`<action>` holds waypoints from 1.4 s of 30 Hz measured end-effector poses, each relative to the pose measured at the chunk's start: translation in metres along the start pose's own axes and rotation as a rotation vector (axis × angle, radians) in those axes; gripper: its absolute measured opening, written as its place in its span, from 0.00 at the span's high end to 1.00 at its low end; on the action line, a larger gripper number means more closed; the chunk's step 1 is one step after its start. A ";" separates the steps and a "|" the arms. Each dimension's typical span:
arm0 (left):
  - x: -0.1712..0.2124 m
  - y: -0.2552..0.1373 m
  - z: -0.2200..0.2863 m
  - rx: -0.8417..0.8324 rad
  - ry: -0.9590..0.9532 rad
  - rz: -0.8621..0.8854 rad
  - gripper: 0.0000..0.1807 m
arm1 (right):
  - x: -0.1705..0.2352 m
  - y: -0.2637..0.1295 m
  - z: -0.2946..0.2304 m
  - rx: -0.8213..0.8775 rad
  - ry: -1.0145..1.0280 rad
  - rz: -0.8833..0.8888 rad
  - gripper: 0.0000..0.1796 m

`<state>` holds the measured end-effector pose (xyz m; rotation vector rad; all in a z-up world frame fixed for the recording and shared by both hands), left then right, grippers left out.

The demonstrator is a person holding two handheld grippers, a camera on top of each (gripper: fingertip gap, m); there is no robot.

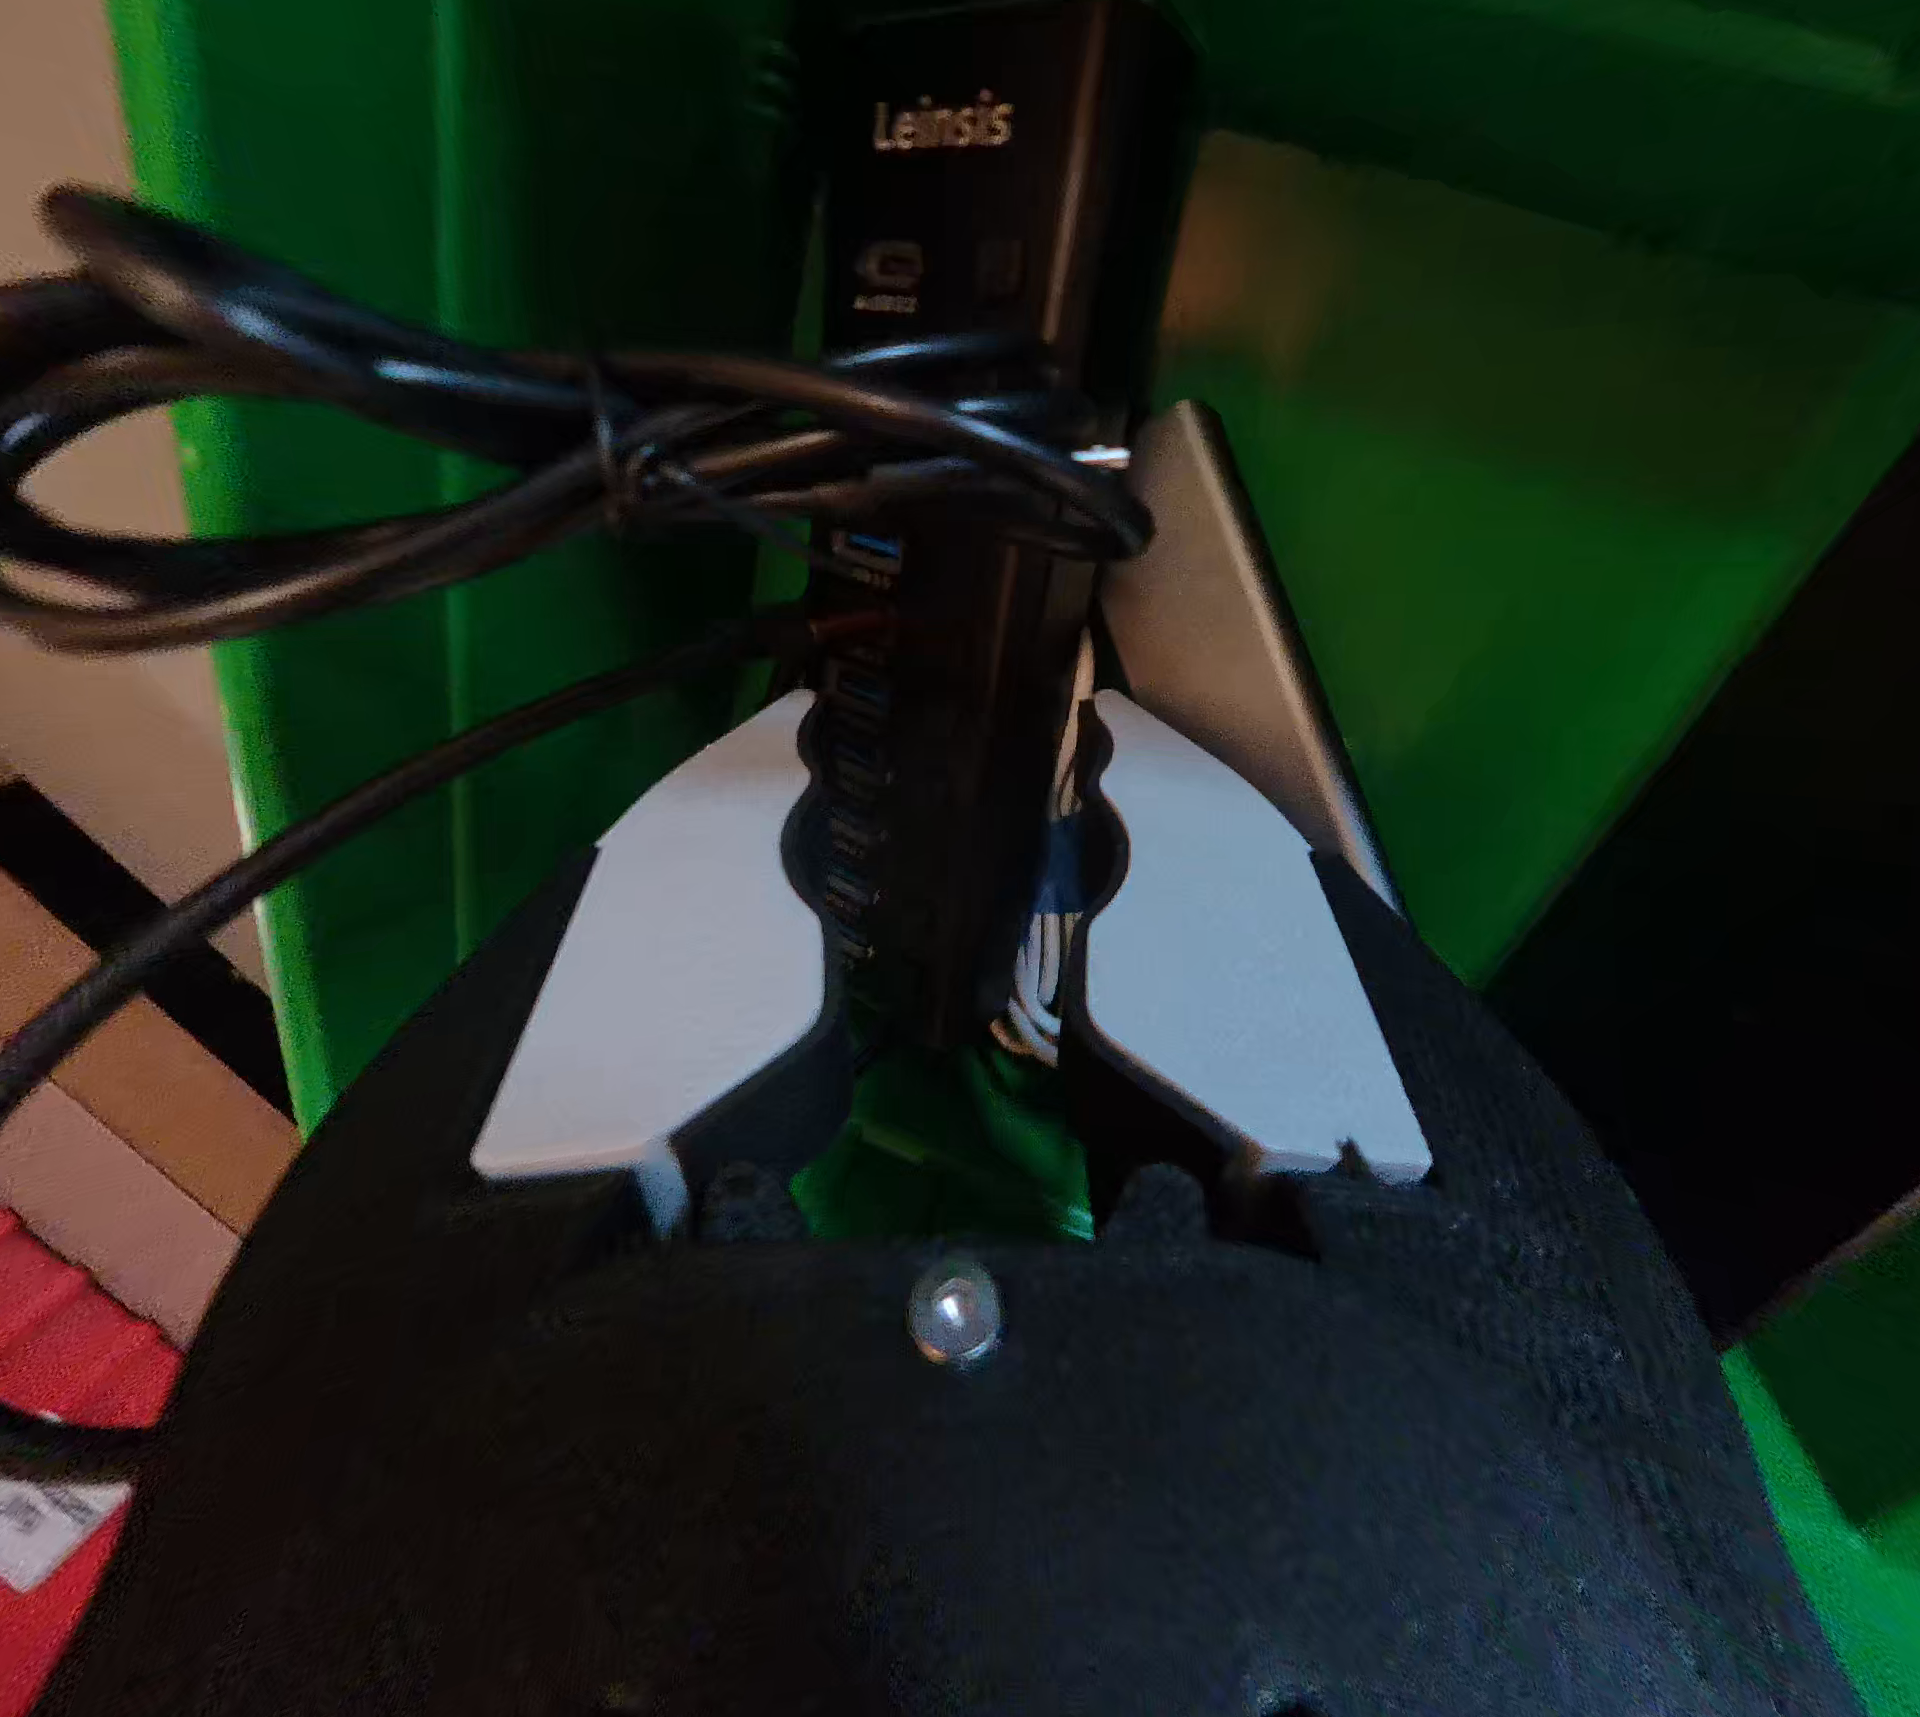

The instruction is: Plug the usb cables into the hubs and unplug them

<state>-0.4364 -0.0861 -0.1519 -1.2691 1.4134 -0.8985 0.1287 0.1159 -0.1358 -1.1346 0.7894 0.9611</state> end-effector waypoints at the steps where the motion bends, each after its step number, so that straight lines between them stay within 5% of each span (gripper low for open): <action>1: 0.000 -0.001 0.000 0.018 0.039 -0.018 0.74 | 0.002 0.001 0.000 -0.017 0.010 0.004 0.83; 3: 0.001 -0.001 -0.005 0.022 0.075 -0.067 0.67 | 0.005 0.004 -0.001 -0.047 0.031 0.004 0.84; 10: 0.002 0.011 -0.006 0.052 0.028 0.018 0.73 | 0.007 0.001 -0.006 -0.049 -0.015 0.007 0.85; 18: 0.009 -0.005 0.008 -0.217 0.180 0.101 0.81 | 0.003 -0.009 -0.010 -0.019 -0.063 0.027 0.87; 28: 0.007 -0.129 0.045 -0.399 0.318 0.388 0.81 | -0.003 -0.010 -0.019 -0.033 -0.085 0.050 0.88; 35: -0.005 -0.195 0.172 -0.335 0.480 0.784 0.81 | -0.047 0.006 -0.064 -0.252 0.186 0.184 0.82; 42: -0.020 -0.187 0.338 -0.302 0.749 1.130 0.82 | -0.099 0.025 -0.071 -0.522 0.768 0.360 0.69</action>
Point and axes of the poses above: each gripper's, where its closed fingertips meet, y out along the fingers, x out of its underside, z = x × y across the jaws, the point moved 5 cm from there along -y, back along the fingers, and after that the axes turned 8 degrees about -y, right-handed, at the moved point
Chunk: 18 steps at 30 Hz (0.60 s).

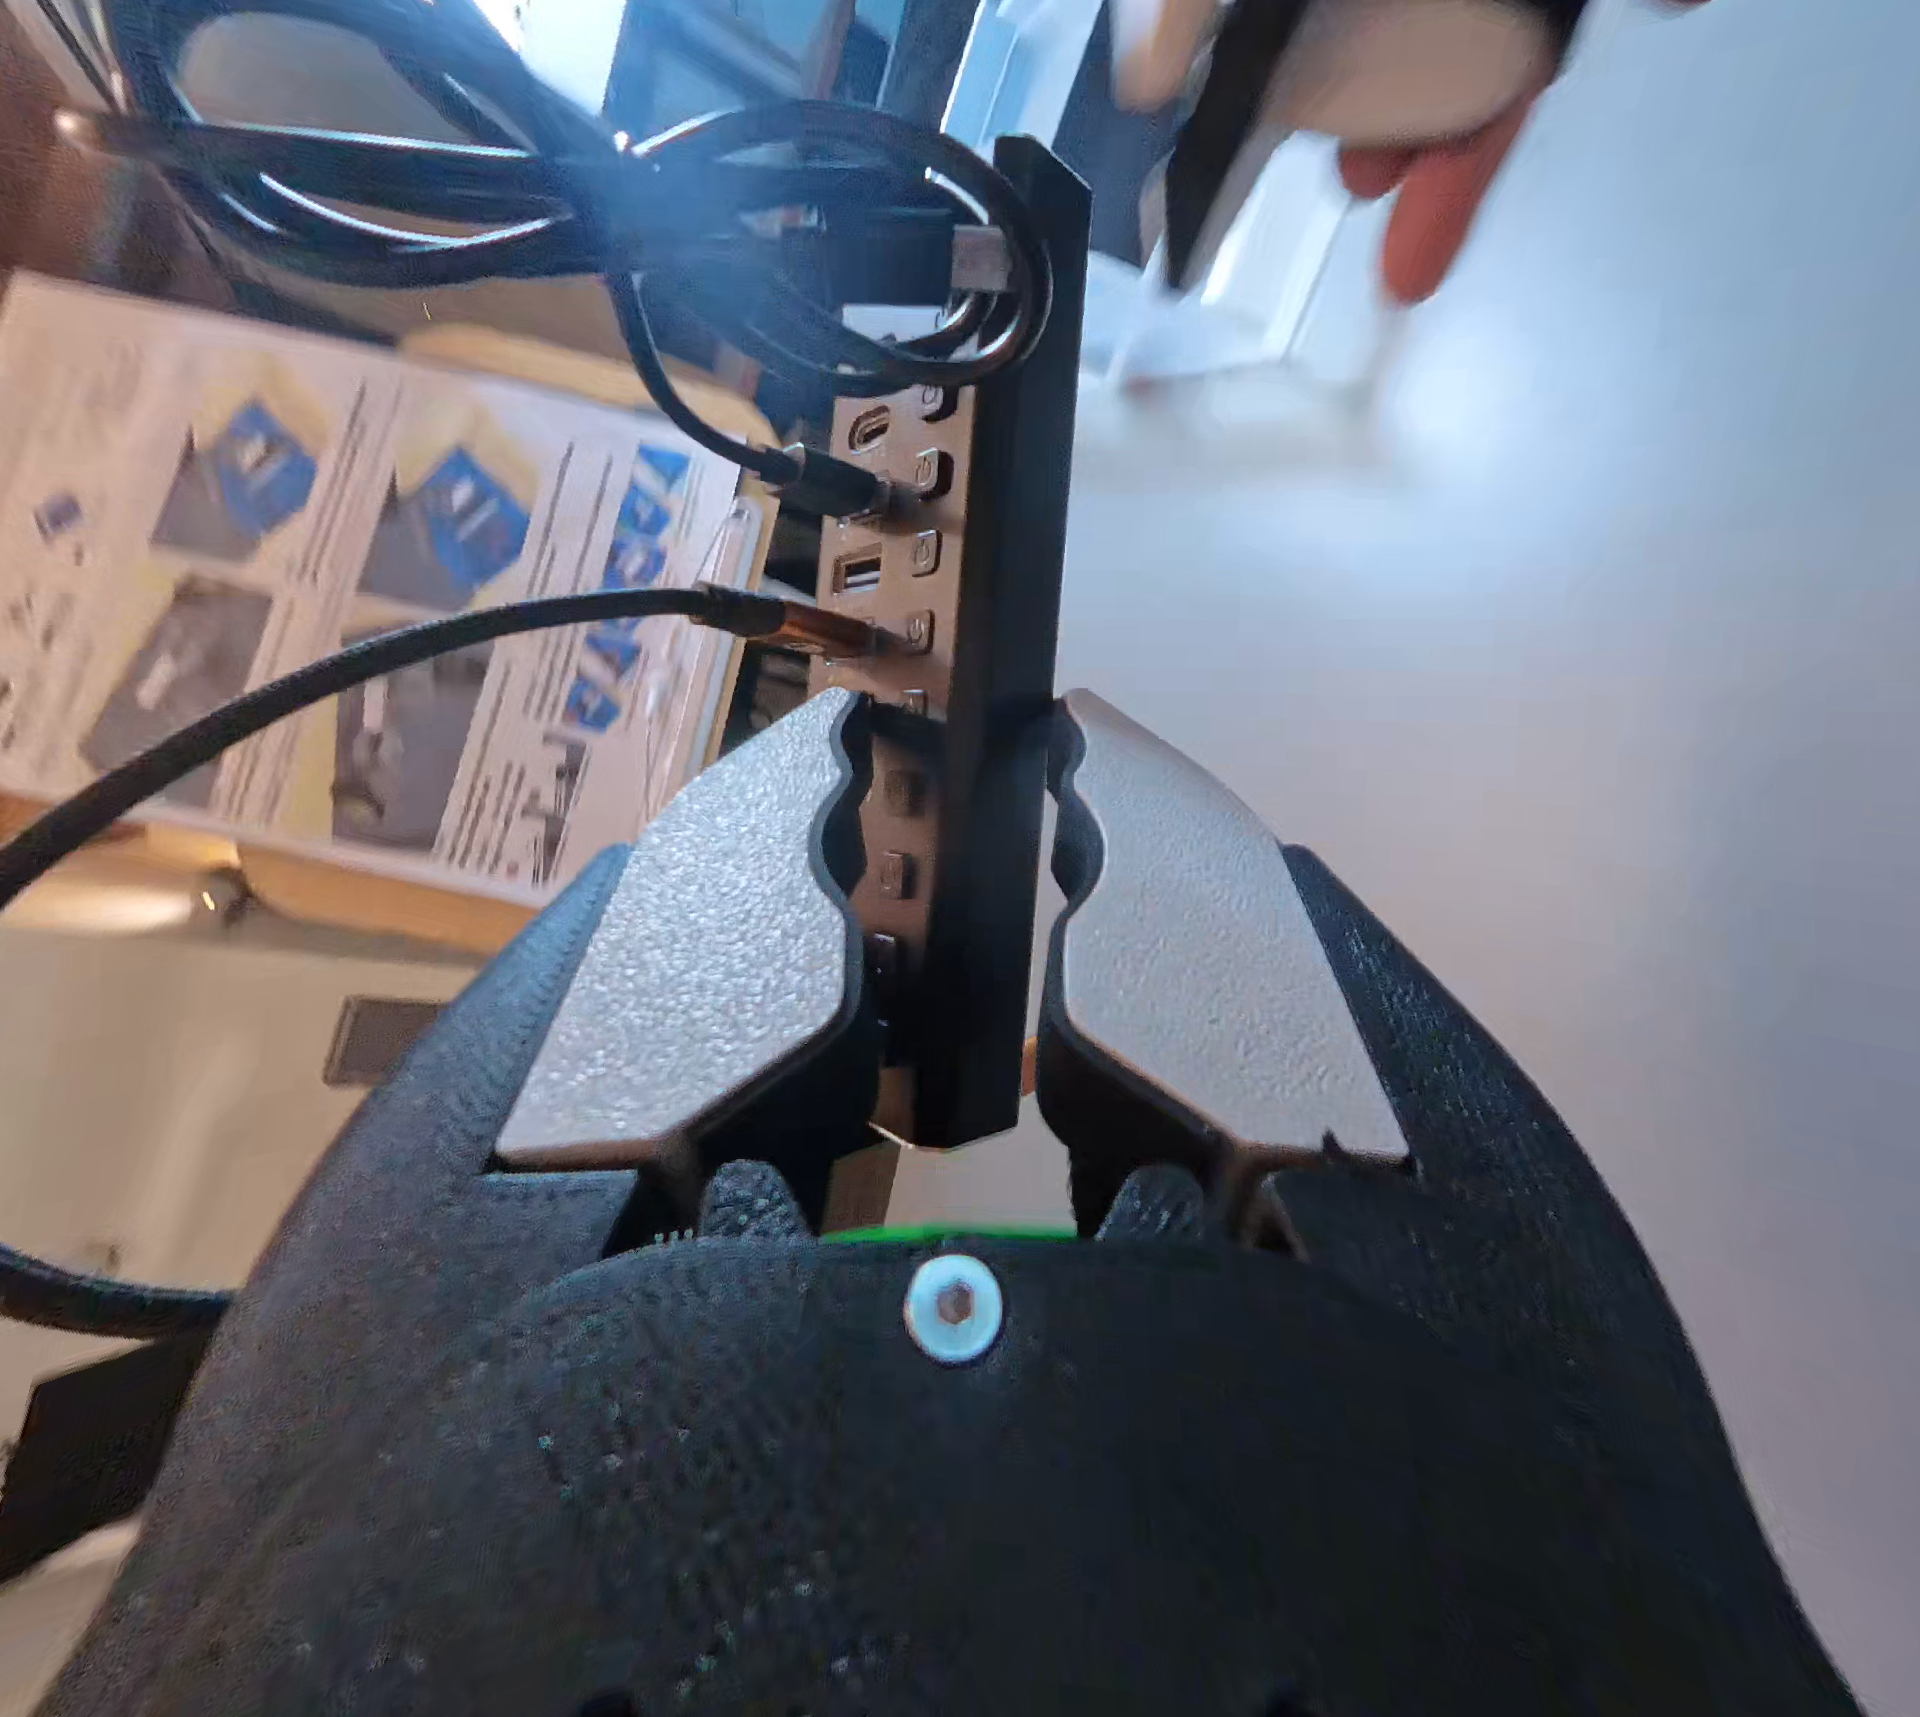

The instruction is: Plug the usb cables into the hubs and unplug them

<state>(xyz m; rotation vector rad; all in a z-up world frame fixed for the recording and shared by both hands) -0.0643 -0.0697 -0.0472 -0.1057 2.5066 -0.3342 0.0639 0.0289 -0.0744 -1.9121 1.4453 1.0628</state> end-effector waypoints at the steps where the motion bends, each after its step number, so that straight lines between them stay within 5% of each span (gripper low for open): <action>1: -0.006 0.005 0.013 0.000 0.031 0.030 0.82 | -0.004 -0.001 0.005 -0.019 0.054 0.019 0.69; 7: -0.006 0.022 0.066 0.001 0.262 0.049 0.81 | 0.021 -0.004 0.032 -0.040 0.219 -0.009 0.83; 13: 0.000 0.017 0.068 -0.010 0.232 0.147 0.80 | 0.029 -0.005 0.028 -0.088 0.249 0.050 0.84; 18: -0.014 -0.002 0.063 0.105 0.029 0.284 0.82 | 0.015 -0.015 0.022 -0.106 0.140 0.061 0.84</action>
Point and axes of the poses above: each gripper's, where its closed fingertips meet, y out along the fingers, x out of its underside, z = x × y across the jaws, the point moved 5 cm from there along -y, back along the fingers, and after that the axes turned 8 degrees about -y, right-handed, at the moved point
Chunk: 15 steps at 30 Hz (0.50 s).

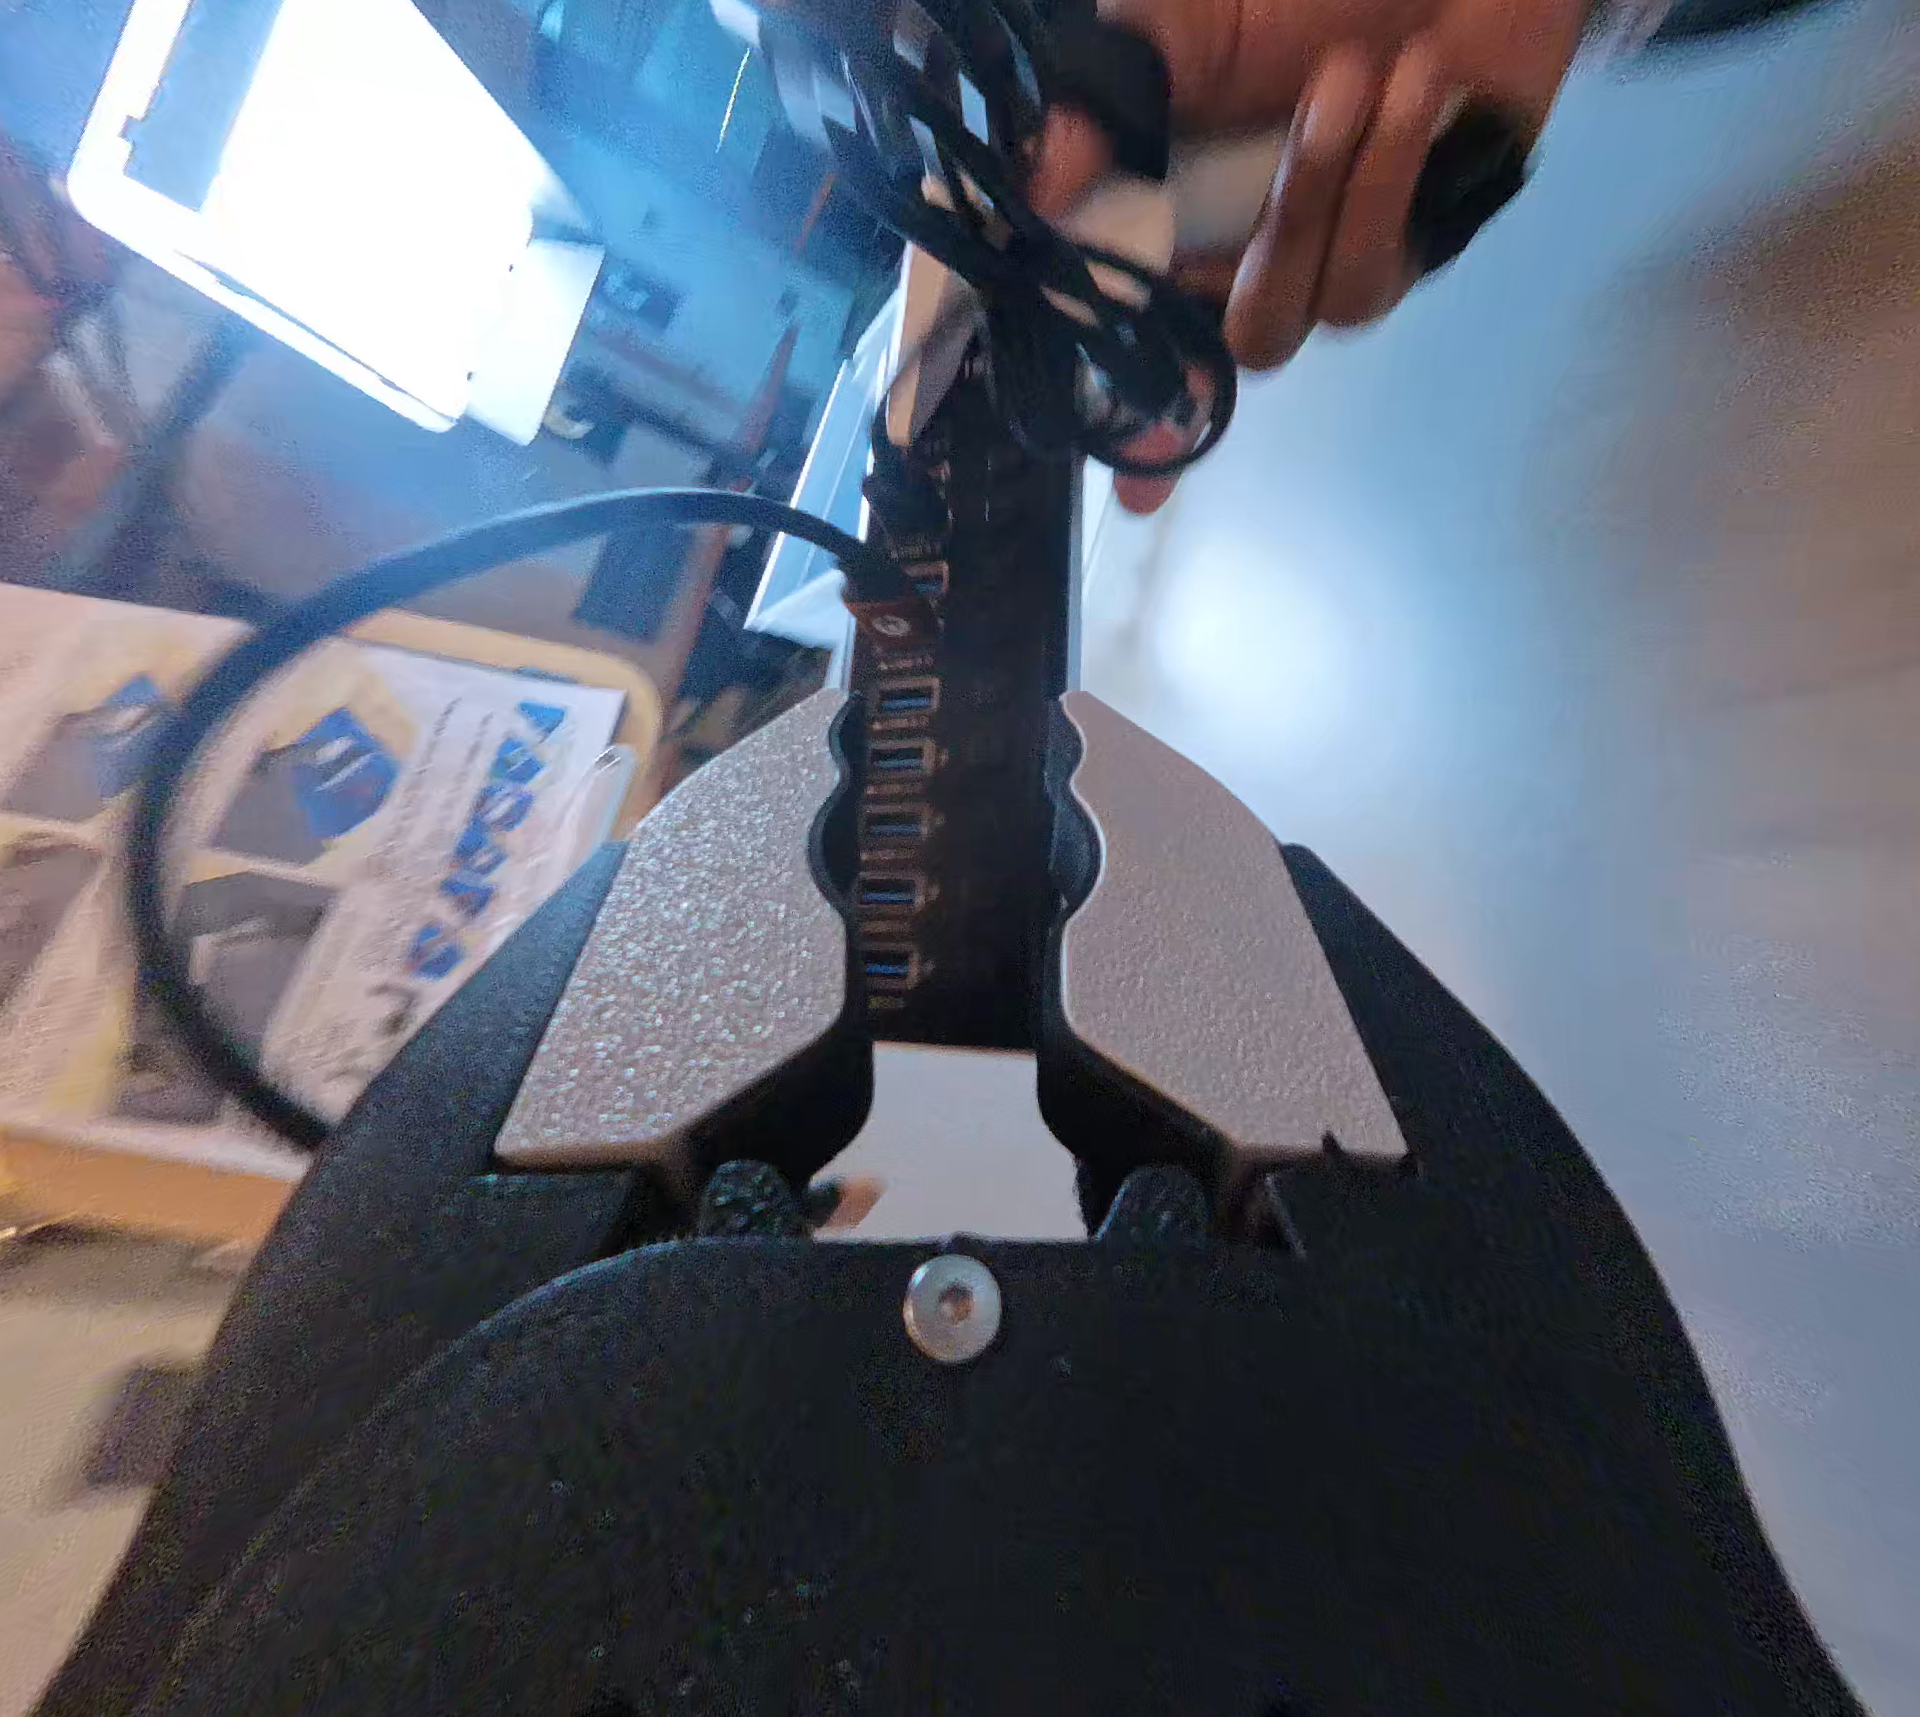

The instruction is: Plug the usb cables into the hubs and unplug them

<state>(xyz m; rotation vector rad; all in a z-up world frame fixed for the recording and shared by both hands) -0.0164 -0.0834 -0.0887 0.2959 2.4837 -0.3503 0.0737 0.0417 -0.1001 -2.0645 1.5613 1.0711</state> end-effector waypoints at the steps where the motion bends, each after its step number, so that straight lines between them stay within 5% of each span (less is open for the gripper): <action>1: -0.007 -0.007 -0.003 0.051 -0.080 0.066 0.82 | -0.005 -0.004 -0.001 0.003 -0.025 0.009 0.84; 5: -0.045 -0.055 -0.022 0.449 -0.517 0.358 0.83 | -0.024 -0.023 -0.006 -0.020 -0.127 0.027 0.84; 8: -0.049 -0.092 -0.075 0.393 -0.775 0.662 0.90 | -0.036 -0.032 -0.021 -0.094 -0.250 -0.027 0.84; 12: -0.005 -0.071 -0.093 0.398 -0.996 0.578 0.84 | -0.036 -0.026 -0.056 -0.224 -0.548 -0.175 0.84; 15: -0.007 -0.030 -0.045 0.737 -1.084 0.475 0.67 | -0.029 -0.006 -0.081 -0.379 -0.641 -0.303 0.84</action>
Point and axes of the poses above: each gripper's, where its closed fingertips meet, y out along the fingers, x out of its underside, z = x × y across the jaws, the point moved 5 cm from there along -y, back along the fingers, and after that the axes turned 8 degrees about -y, right-handed, at the moved point
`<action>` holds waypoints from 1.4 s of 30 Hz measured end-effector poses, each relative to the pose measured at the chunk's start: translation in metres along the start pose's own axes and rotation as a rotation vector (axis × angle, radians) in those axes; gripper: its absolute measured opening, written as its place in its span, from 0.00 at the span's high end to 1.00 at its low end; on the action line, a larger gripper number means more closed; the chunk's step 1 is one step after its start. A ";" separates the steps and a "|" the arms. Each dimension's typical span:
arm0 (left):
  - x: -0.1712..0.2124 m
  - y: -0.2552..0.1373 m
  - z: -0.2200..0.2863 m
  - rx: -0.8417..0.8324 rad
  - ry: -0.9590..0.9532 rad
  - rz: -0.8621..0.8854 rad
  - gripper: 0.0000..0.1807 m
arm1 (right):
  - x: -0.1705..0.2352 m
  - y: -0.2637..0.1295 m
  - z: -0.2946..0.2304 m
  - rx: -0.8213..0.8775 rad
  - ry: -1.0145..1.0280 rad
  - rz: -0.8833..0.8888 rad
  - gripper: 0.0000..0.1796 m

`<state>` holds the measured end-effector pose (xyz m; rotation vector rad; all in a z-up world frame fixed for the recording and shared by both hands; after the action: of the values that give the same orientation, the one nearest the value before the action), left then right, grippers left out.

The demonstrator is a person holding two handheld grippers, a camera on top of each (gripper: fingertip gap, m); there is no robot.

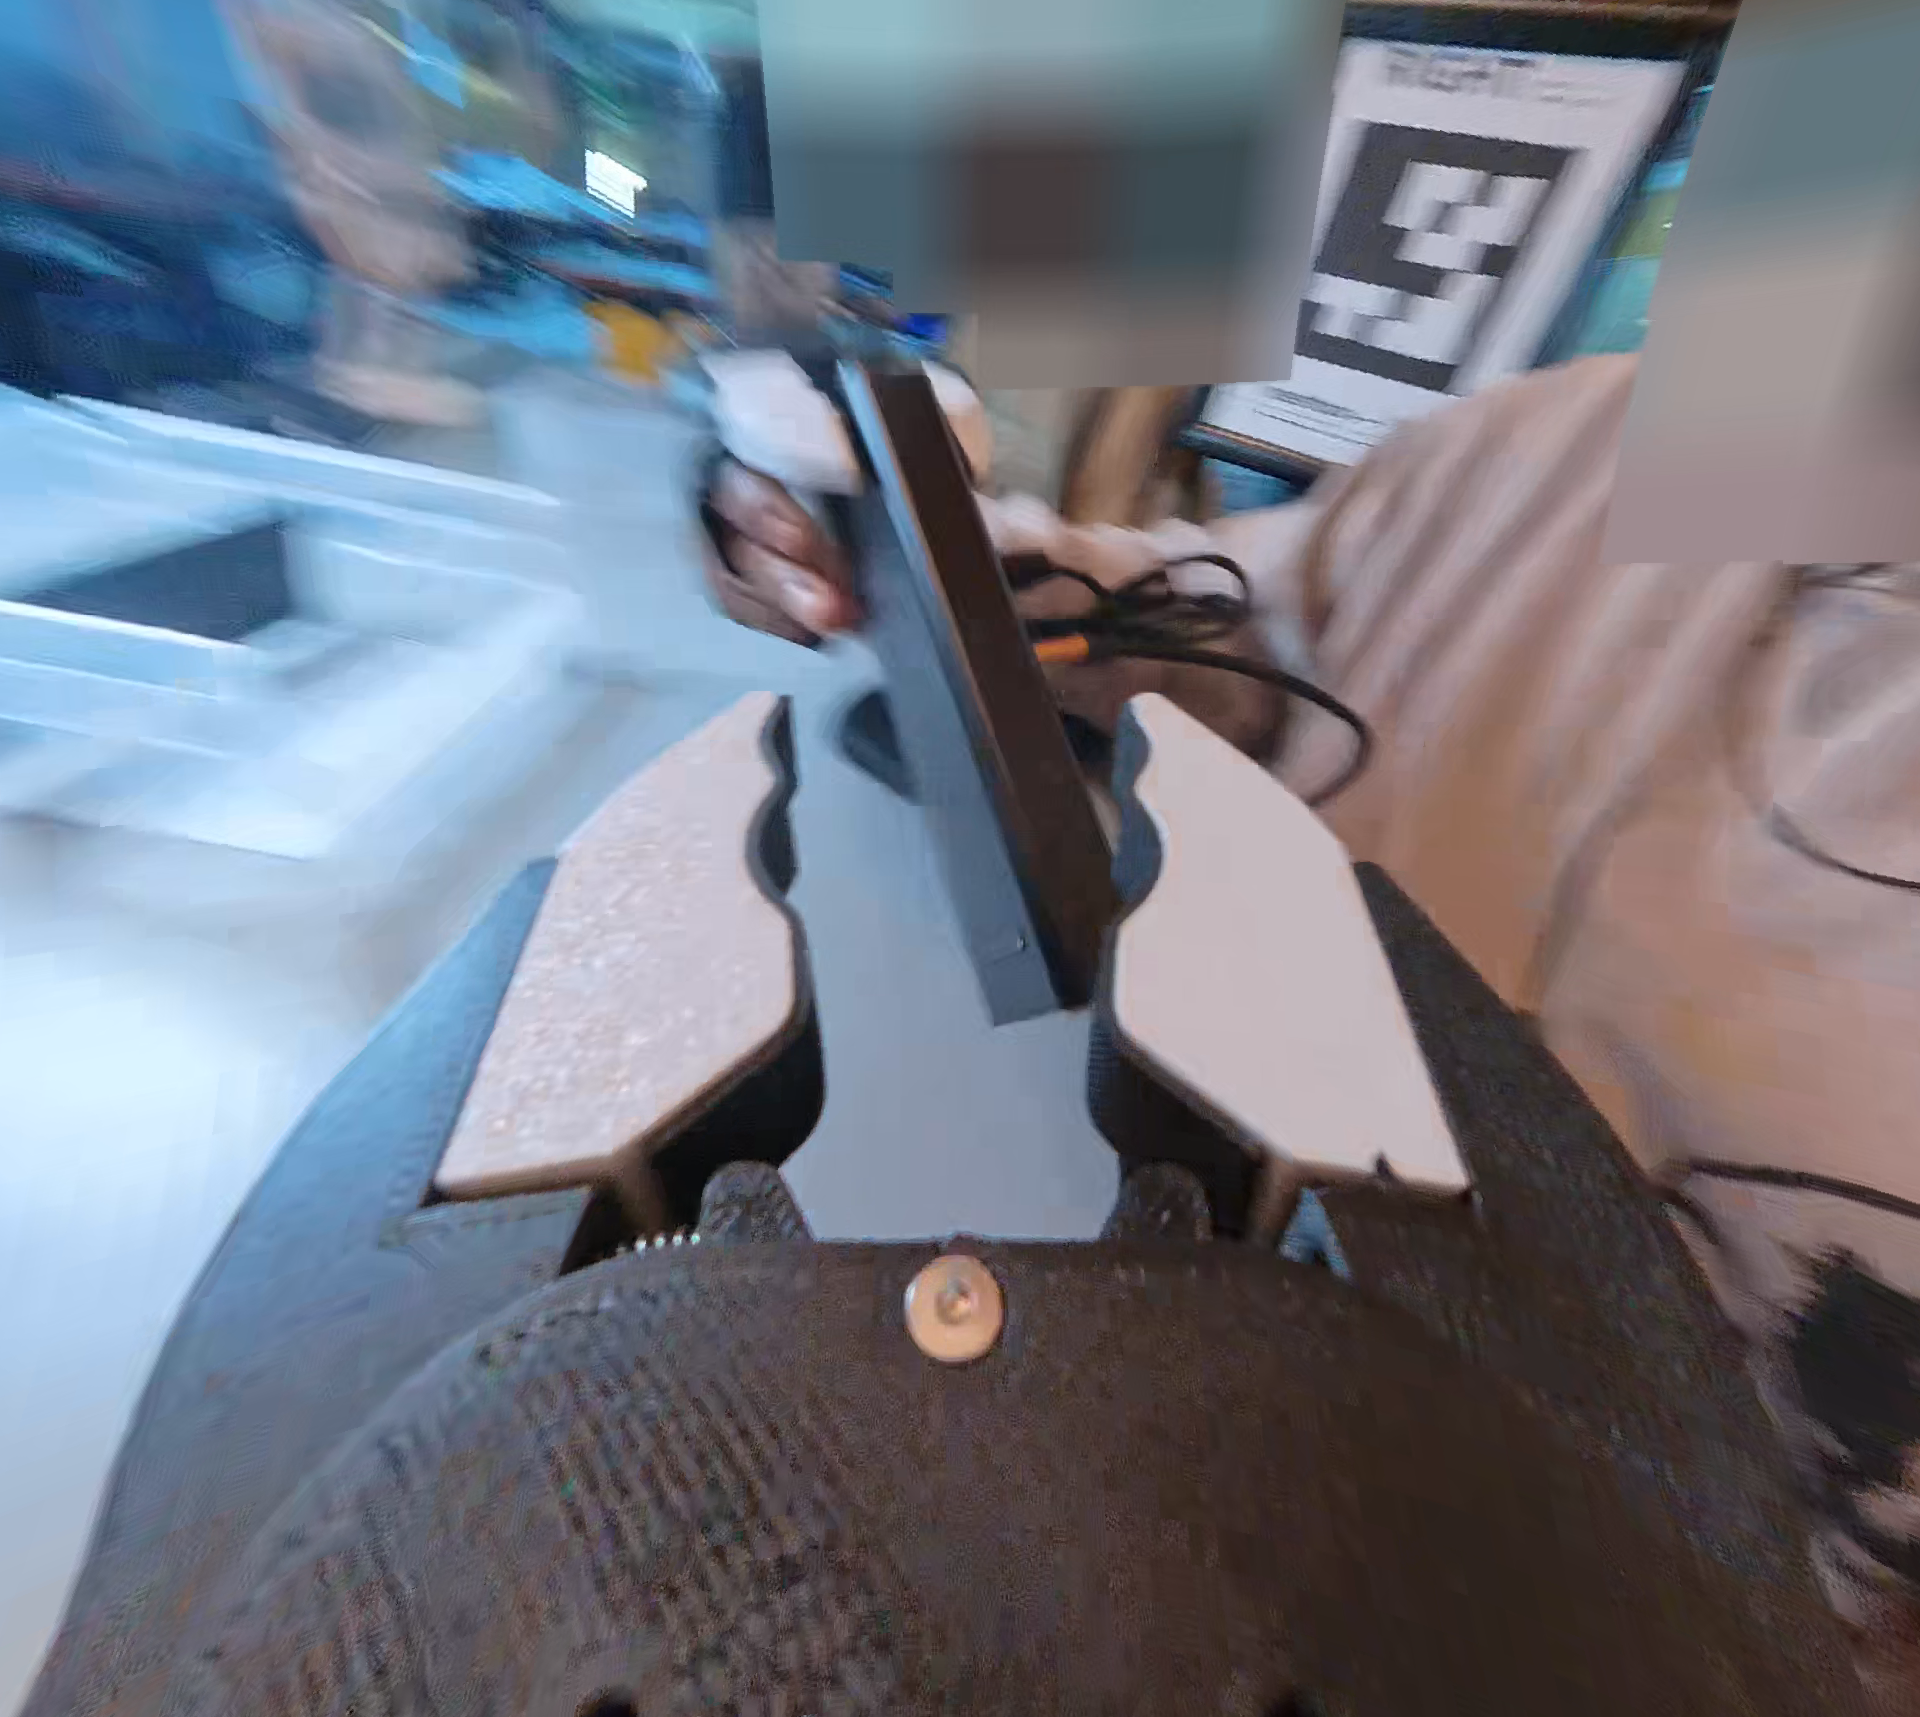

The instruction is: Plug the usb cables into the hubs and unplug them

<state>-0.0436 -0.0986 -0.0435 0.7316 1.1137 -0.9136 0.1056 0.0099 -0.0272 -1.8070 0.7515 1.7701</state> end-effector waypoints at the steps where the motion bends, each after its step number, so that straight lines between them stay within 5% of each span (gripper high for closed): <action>1: 0.014 0.017 0.003 0.117 -0.089 -0.056 0.60 | -0.004 0.010 -0.003 -0.058 -0.031 -0.033 0.84; 5: 0.046 0.062 0.027 0.508 -0.329 -0.123 0.53 | -0.013 0.049 -0.015 -0.284 -0.137 -0.196 0.84; 9: 0.065 0.081 0.040 0.602 -0.327 -0.205 0.62 | -0.007 0.075 -0.028 -0.478 -0.199 -0.380 0.84; 14: 0.077 0.086 0.039 0.478 -0.219 -0.197 0.63 | 0.002 0.083 -0.029 -0.504 -0.206 -0.394 0.83; 18: 0.064 0.078 0.024 0.282 -0.104 -0.125 0.63 | -0.010 0.076 -0.012 -0.268 -0.318 -0.354 0.76; 22: 0.041 0.054 -0.005 -0.105 0.109 -0.045 0.63 | -0.054 0.040 0.013 0.153 -0.418 -0.304 0.79; 28: 0.029 0.018 -0.036 -0.559 0.407 -0.102 0.64 | -0.035 0.007 0.010 0.302 -0.456 -0.533 0.80; 33: 0.038 0.027 -0.031 -0.568 0.499 -0.164 0.65 | 0.026 0.029 0.013 0.288 -0.536 -0.799 0.81; 42: 0.043 0.027 -0.029 -0.566 0.637 -0.195 0.64 | 0.036 0.073 0.022 0.156 -0.588 -0.713 0.85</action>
<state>-0.0241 -0.0715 -0.0921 0.4449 1.9328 -0.4742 0.0392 -0.0292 -0.0615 -1.1342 -0.0075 1.5502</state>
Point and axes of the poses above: each gripper's, where its closed fingertips meet, y out along the fingers, x out of its underside, z = x × y across the jaws, the point moved 5 cm from there along -y, back along the fingers, and after that the axes turned 8 degrees about -y, right-handed, at the moved point
